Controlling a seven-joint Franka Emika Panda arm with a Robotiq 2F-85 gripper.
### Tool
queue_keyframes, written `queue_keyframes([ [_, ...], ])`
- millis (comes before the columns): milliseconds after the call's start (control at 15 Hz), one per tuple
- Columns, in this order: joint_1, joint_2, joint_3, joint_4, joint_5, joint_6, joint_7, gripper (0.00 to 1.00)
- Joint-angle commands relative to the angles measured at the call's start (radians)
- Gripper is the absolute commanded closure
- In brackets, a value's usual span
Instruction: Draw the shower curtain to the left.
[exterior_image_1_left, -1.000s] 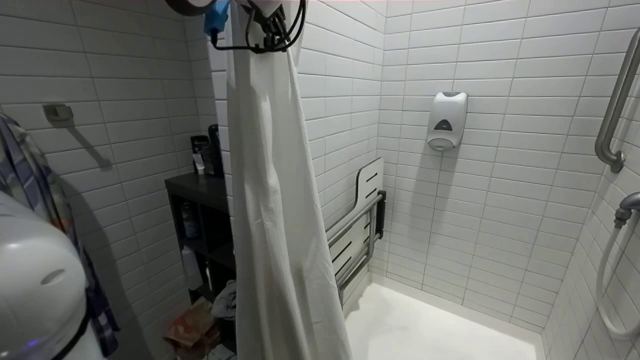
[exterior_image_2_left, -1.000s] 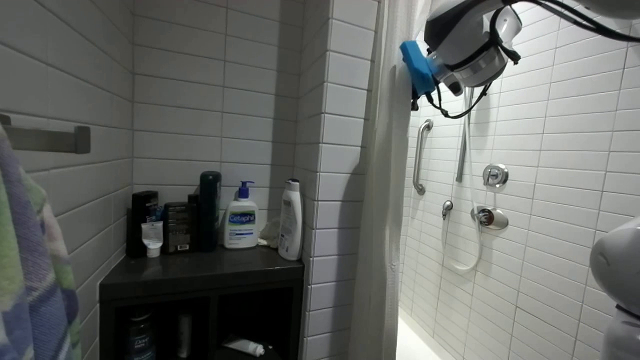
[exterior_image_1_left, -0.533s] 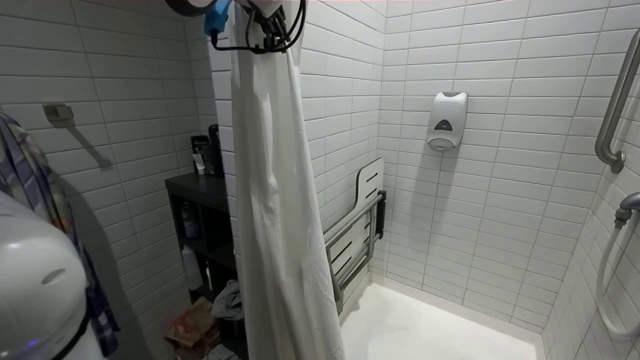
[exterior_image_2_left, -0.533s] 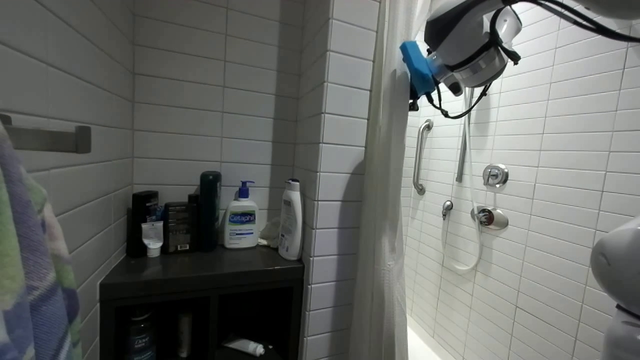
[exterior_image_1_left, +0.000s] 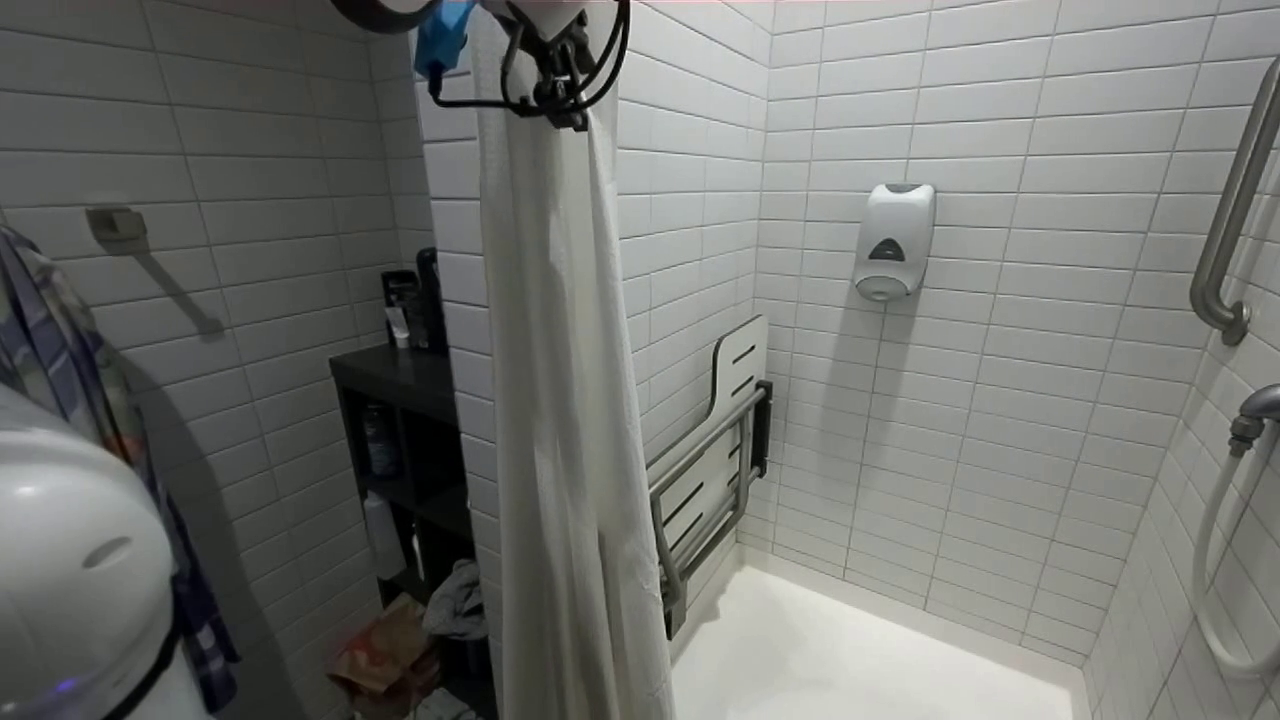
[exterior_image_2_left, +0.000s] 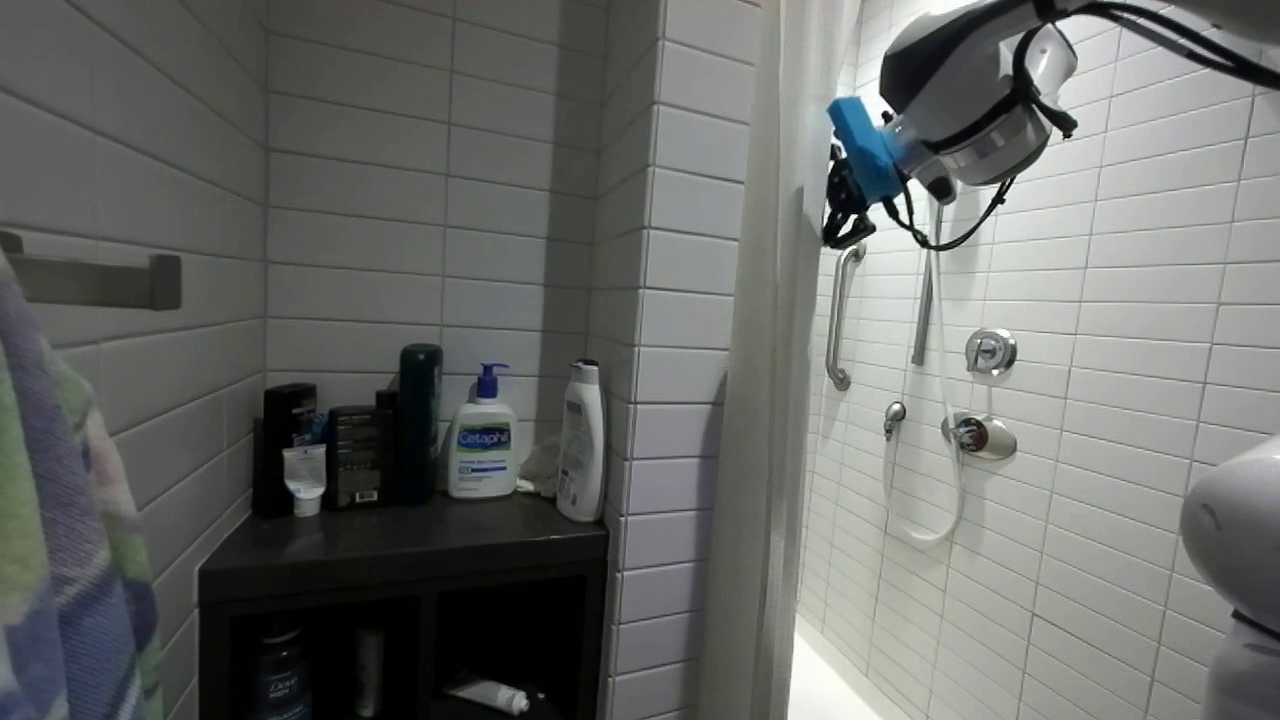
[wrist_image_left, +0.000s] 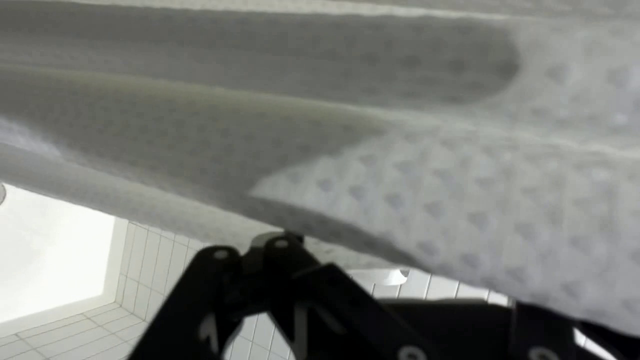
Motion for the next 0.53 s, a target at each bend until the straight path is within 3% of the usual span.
queue_keyframes([
  [0, -0.012, -0.097, -0.017, -0.062, -0.051, -0.078, 0.03, 0.0],
  [467, -0.086, -0.204, -0.034, -0.095, -0.204, -0.334, 0.091, 0.0],
])
